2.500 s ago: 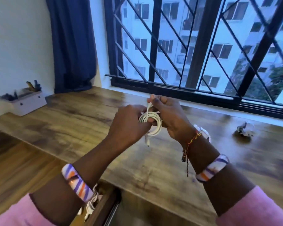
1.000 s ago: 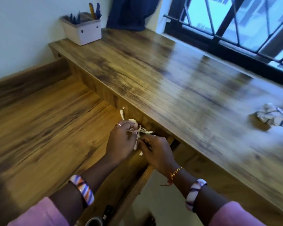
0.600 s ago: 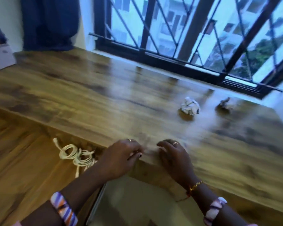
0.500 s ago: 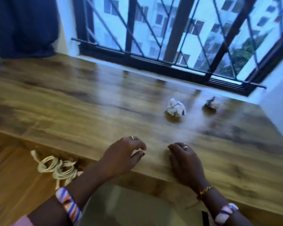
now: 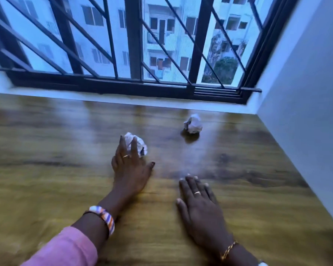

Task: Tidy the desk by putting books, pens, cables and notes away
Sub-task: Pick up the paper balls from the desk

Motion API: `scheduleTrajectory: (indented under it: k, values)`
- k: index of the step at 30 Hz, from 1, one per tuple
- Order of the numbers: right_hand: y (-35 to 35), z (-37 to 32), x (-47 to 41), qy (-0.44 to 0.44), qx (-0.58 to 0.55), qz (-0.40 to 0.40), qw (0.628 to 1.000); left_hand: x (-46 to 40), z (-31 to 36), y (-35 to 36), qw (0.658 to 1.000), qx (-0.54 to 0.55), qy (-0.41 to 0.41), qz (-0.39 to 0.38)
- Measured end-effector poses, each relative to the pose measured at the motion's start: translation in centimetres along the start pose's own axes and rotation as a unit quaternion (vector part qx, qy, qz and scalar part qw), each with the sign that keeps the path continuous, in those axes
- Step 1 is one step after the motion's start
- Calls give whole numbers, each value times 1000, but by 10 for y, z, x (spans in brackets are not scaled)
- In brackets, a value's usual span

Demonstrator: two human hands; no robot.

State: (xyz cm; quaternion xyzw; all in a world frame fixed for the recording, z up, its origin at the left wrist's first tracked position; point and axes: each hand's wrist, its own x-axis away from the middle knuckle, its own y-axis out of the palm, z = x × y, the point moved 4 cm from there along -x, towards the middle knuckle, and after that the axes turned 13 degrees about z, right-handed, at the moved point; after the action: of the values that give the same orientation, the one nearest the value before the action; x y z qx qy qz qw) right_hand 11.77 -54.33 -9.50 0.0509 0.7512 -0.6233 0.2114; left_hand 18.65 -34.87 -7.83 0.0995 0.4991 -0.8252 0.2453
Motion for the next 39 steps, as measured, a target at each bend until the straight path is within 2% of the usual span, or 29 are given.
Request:
scheduleTrajectory:
  k: [5,13,16,20,23,24,25,27,28,29,32,35,36,37,39]
  values:
    - [4,0,-1,-3,-4,4,1000,1,-6,-4,998,-7,-51,33]
    - [-1,-8,4,-7,-30,-18,999,50,-4,-21,994,-104,31,2]
    - [-7,-38,27,1,-18,-101,995,92,-12,-40,984,-147,51,-82]
    - [-14,-117,86,-20,-15,-75,997,153,-36,-85,969,-136,148,-142]
    - [-23,-183,135,-73,-53,-86,992,208,-83,-133,958,-90,180,-203]
    - [-30,-207,151,-89,-84,-84,989,226,-107,-147,955,-74,160,-237]
    - [-35,-228,166,-104,-122,-112,981,242,-129,-163,951,-46,107,-285]
    - [-44,-285,206,-178,-214,-170,945,282,-181,-211,923,17,-20,-383]
    - [-49,-316,227,-220,-238,-192,926,302,-201,-239,914,39,-59,-399]
    - [-55,-345,247,-255,-258,-201,910,320,-217,-266,917,62,-86,-385]
    - [-71,-417,292,-290,-325,-224,872,362,-253,-341,932,108,-180,-295]
    - [-91,-470,320,-354,-362,-214,835,401,-294,-402,953,49,-244,-170]
    - [-95,-484,331,-384,-361,-213,823,418,-313,-418,951,8,-288,-108]
    - [-99,-497,343,-412,-354,-219,811,435,-328,-433,939,-65,-335,-43]
    - [-101,-519,377,-457,-358,-248,776,470,-346,-451,868,-205,-450,46]
